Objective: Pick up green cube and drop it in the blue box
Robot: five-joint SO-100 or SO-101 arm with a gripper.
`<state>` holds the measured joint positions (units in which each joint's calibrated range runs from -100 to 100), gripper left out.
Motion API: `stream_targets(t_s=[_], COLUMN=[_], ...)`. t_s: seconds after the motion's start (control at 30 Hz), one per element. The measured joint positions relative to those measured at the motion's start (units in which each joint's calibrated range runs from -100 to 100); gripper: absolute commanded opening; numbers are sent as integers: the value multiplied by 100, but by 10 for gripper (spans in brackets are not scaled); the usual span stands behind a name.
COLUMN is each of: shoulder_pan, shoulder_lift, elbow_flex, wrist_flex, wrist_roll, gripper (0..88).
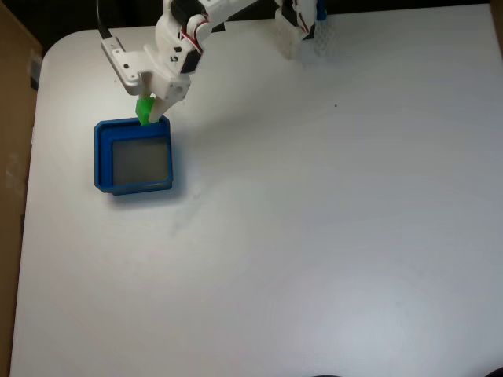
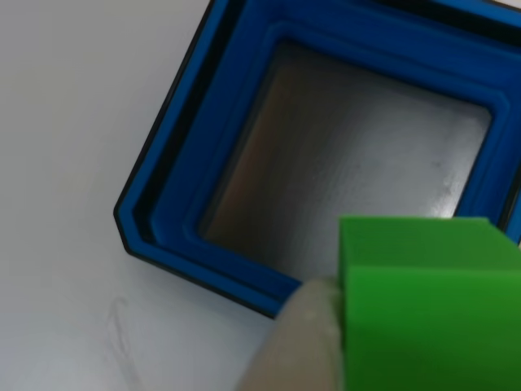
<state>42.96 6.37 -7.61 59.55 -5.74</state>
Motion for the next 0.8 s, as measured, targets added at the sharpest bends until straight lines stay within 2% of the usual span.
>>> stream_targets(t_s=[0.2,0.5,0.8], shoulder_pan=[-164,-192,-192], shoulder_lift=[0,92,1465], elbow_flex=[0,-9,-1620], wrist_flex=[0,0,0], wrist_roll=[63,552,562], gripper=[14,13,13])
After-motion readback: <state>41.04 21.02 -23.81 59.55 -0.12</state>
